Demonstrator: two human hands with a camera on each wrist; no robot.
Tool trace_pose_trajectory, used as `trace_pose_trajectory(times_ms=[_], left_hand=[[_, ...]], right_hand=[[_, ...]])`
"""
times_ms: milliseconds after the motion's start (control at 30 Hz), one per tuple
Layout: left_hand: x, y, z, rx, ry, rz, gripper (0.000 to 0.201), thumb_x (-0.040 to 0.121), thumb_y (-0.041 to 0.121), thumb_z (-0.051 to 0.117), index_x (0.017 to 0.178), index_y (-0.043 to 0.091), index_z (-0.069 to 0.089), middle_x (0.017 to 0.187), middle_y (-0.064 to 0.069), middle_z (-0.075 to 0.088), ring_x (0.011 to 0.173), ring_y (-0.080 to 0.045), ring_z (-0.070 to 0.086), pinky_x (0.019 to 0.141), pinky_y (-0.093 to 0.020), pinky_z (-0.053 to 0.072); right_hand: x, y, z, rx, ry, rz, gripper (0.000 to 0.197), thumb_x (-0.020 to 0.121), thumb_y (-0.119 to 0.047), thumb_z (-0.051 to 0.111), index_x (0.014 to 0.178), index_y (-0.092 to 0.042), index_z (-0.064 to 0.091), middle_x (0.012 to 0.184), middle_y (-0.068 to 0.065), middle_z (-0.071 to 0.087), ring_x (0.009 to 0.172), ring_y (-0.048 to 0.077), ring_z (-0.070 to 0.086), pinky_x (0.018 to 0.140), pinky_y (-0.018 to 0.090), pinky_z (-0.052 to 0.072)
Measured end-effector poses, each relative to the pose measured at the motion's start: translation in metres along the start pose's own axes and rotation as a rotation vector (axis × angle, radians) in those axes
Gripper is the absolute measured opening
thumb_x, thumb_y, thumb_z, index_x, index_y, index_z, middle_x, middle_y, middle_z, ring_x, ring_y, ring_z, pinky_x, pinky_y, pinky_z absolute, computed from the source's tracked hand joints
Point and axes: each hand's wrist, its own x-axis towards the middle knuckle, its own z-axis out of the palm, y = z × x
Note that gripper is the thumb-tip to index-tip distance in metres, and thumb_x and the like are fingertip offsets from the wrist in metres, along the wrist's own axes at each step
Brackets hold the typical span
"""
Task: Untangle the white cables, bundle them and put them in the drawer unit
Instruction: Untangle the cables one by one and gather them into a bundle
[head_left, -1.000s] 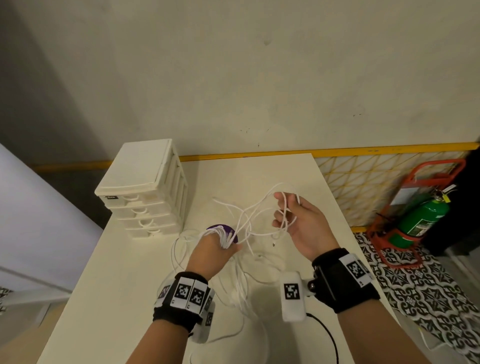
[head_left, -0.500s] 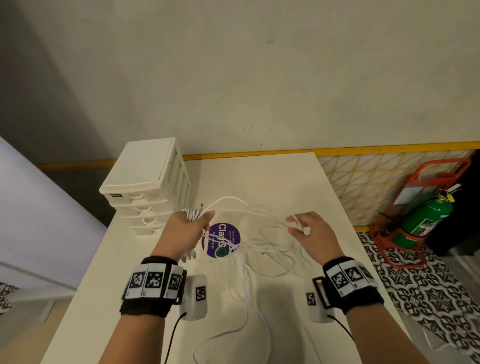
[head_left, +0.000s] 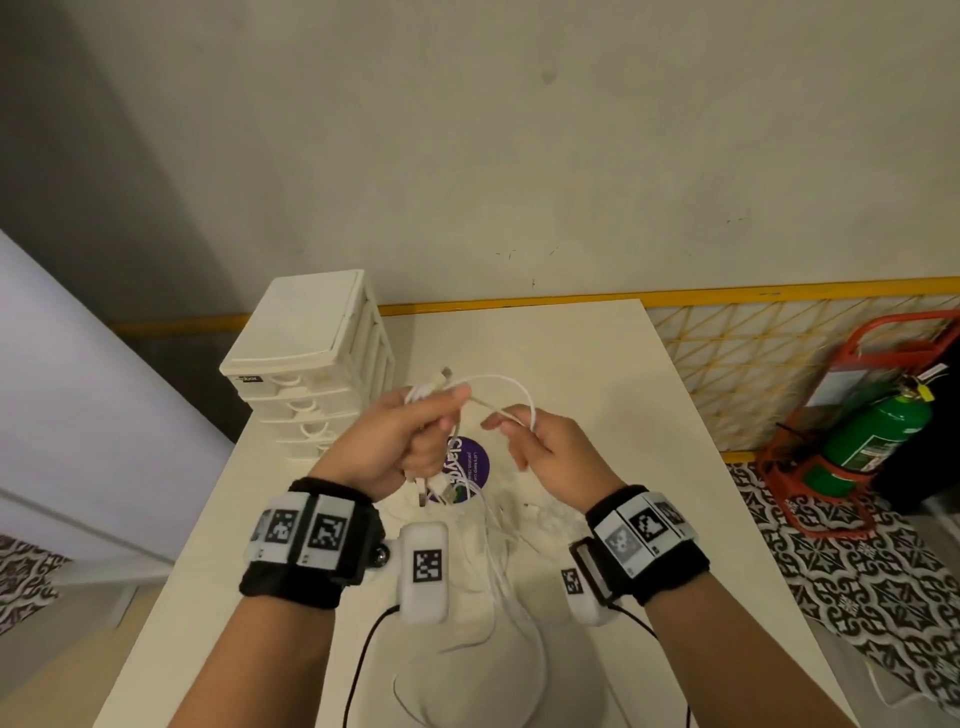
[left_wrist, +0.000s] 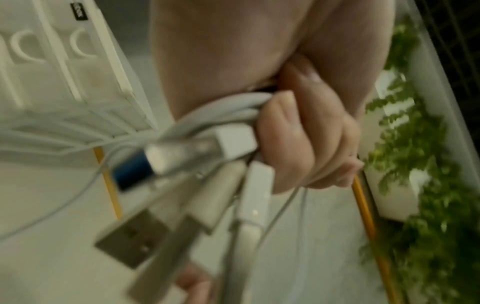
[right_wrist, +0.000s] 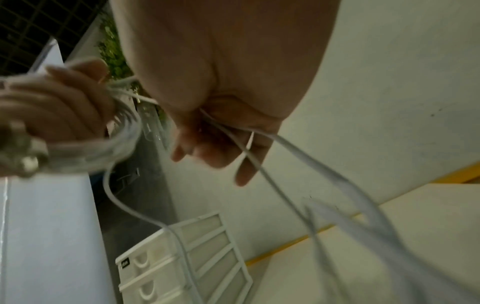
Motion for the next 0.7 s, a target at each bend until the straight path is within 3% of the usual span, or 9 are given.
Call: trace_pose_trajectory(times_ms=[67, 133, 233, 300, 367, 467, 500, 600, 700], left_hand=[[-0.003, 0.013, -0.001, -0.107, -0.072, 0.073, 0.039, 0.072, 0.045, 0.077, 0.059, 0.018, 0.053, 0.037, 0.012, 0.030, 0.030, -0.007, 0.014, 0.035, -0.014, 0.016], [-0.002, 0.021, 0.000, -0.177, -0.097, 0.110, 0.037, 0.073, 0.048, 0.073, 0.060, 0.019, 0.054, 0.039, 0.013, 0.025, 0.032, -0.009, 0.012, 0.033, -0.016, 0.017], [0.004, 0.028, 0.007, -0.307, -0.079, 0.187, 0.037, 0.086, 0.048, 0.052, 0.064, 0.018, 0.058, 0.041, 0.010, 0.017, 0.033, -0.009, 0.010, 0.033, -0.018, 0.018], [0.007, 0.029, 0.010, -0.405, -0.071, 0.246, 0.041, 0.090, 0.045, 0.039, 0.070, 0.015, 0.059, 0.038, 0.011, 0.023, 0.033, -0.008, 0.011, 0.034, -0.018, 0.018], [0.011, 0.031, 0.013, -0.528, -0.138, 0.297, 0.039, 0.092, 0.043, 0.037, 0.080, 0.012, 0.057, 0.041, 0.010, 0.024, 0.034, -0.006, 0.015, 0.037, -0.018, 0.018], [0.016, 0.033, 0.013, -0.637, -0.197, 0.312, 0.035, 0.096, 0.041, 0.035, 0.087, 0.011, 0.053, 0.042, 0.009, 0.028, 0.033, -0.003, 0.025, 0.040, -0.018, 0.021], [0.018, 0.032, 0.013, -0.637, -0.187, 0.311, 0.036, 0.098, 0.040, 0.033, 0.088, 0.011, 0.052, 0.041, 0.009, 0.032, 0.032, -0.003, 0.030, 0.041, -0.018, 0.022], [0.021, 0.030, 0.010, -0.619, -0.138, 0.319, 0.040, 0.101, 0.039, 0.025, 0.085, 0.014, 0.052, 0.042, 0.009, 0.040, 0.035, -0.002, 0.037, 0.044, -0.018, 0.026], [0.020, 0.031, 0.001, -0.675, -0.081, 0.336, 0.040, 0.100, 0.042, 0.026, 0.081, 0.016, 0.049, 0.043, 0.009, 0.039, 0.035, -0.003, 0.036, 0.043, -0.017, 0.033]], right_hand=[[0.003, 0.001, 0.003, 0.034, 0.007, 0.047, 0.023, 0.098, -0.024, 0.044, 0.101, -0.021, 0.066, 0.078, -0.019, 0.060, 0.065, -0.007, 0.052, 0.068, 0.010, 0.039], [0.009, 0.001, 0.008, 0.034, 0.007, 0.029, 0.019, 0.096, -0.025, 0.049, 0.103, -0.020, 0.065, 0.082, -0.016, 0.062, 0.071, -0.008, 0.055, 0.070, 0.007, 0.039], [0.021, -0.007, 0.017, 0.052, -0.013, 0.017, 0.021, 0.090, -0.021, 0.058, 0.111, -0.025, 0.060, 0.065, -0.007, 0.048, 0.058, 0.005, 0.046, 0.064, 0.015, 0.039], [0.025, -0.014, 0.023, 0.064, -0.032, 0.039, 0.029, 0.090, -0.020, 0.057, 0.118, -0.027, 0.054, 0.073, -0.002, 0.055, 0.066, 0.010, 0.052, 0.070, 0.018, 0.042], [0.028, -0.016, 0.033, 0.036, -0.069, 0.068, 0.030, 0.090, -0.023, 0.057, 0.119, -0.028, 0.051, 0.083, 0.001, 0.059, 0.074, 0.012, 0.056, 0.072, 0.020, 0.044], [0.026, -0.016, 0.052, 0.187, -0.191, 0.164, 0.032, 0.086, -0.022, 0.065, 0.116, -0.030, 0.054, 0.067, -0.007, 0.046, 0.059, 0.004, 0.045, 0.059, 0.011, 0.039], [0.025, -0.016, 0.057, 0.280, -0.222, 0.199, 0.031, 0.084, -0.020, 0.067, 0.114, -0.026, 0.058, 0.064, -0.007, 0.044, 0.056, 0.003, 0.043, 0.058, 0.011, 0.039], [0.021, -0.018, 0.065, 0.382, -0.242, 0.253, 0.004, 0.084, -0.022, 0.068, 0.086, -0.020, 0.066, 0.067, -0.004, 0.054, 0.060, 0.004, 0.049, 0.063, 0.015, 0.042], [0.017, -0.013, 0.067, 0.378, -0.198, 0.254, 0.023, 0.090, -0.025, 0.060, 0.069, -0.015, 0.058, 0.065, -0.004, 0.055, 0.060, 0.007, 0.047, 0.062, 0.018, 0.040]])
